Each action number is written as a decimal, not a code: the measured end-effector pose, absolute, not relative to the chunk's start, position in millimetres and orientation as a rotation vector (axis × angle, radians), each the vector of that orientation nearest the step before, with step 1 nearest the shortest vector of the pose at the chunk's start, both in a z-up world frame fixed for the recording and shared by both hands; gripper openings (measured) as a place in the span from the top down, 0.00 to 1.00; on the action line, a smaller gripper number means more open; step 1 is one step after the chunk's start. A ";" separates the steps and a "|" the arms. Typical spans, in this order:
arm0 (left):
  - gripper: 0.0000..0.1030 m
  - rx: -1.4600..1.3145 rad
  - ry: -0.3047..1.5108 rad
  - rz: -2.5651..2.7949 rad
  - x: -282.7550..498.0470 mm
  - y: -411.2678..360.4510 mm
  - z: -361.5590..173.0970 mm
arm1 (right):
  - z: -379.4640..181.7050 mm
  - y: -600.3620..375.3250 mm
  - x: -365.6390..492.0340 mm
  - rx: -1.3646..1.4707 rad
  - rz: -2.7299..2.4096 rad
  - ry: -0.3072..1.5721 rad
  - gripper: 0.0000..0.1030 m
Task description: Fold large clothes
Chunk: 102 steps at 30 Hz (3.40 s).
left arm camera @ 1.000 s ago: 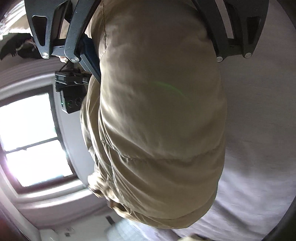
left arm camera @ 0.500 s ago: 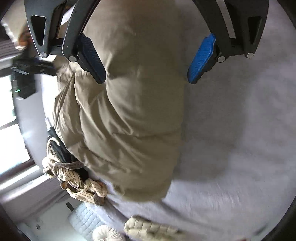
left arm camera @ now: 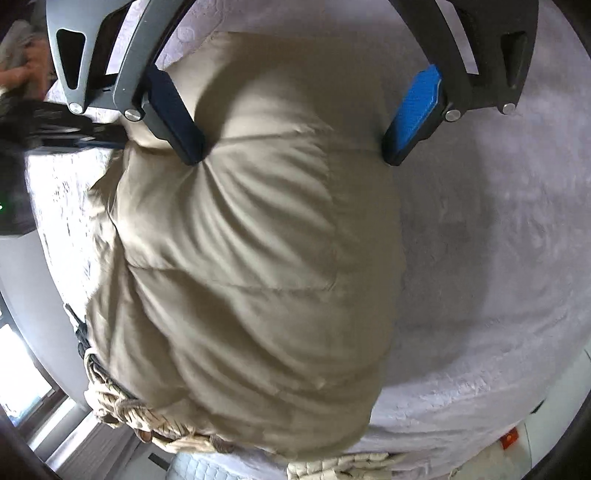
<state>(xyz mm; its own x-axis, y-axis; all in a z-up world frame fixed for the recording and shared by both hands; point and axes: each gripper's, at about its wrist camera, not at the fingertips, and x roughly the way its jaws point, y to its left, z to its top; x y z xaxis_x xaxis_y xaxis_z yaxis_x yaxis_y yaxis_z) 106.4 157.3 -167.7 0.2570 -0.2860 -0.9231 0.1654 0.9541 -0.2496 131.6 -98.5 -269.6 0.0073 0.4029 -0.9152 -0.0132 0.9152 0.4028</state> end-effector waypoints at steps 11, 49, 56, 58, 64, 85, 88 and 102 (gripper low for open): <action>0.02 -0.065 1.315 -0.266 105.8 143.1 -164.0 | -285.4 -136.6 107.1 0.457 0.276 1.603 0.96; 0.01 0.039 1.253 -0.075 62.4 149.4 -83.8 | -104.0 -123.0 53.5 0.386 0.240 1.481 0.91; 0.01 0.029 1.231 -0.038 60.7 156.6 -74.5 | -86.5 -114.1 51.9 0.335 0.225 1.462 0.79; 0.01 0.020 1.239 -0.038 60.7 158.1 -74.5 | -85.7 -111.2 50.8 0.311 0.215 1.460 0.70; 0.01 0.054 1.231 -0.037 56.0 155.9 -71.4 | -65.2 -93.5 41.8 0.240 0.153 1.438 0.54; 0.01 0.042 1.112 -0.025 33.2 149.3 -2.3 | 12.3 -85.3 21.2 0.142 0.038 1.122 0.00; 0.01 0.053 1.085 -0.011 22.1 144.4 9.2 | 23.4 -85.9 12.9 0.123 0.020 1.093 0.00; 0.01 0.059 1.014 0.011 -8.6 128.2 37.3 | 42.3 -94.2 -15.8 0.095 -0.015 1.021 0.00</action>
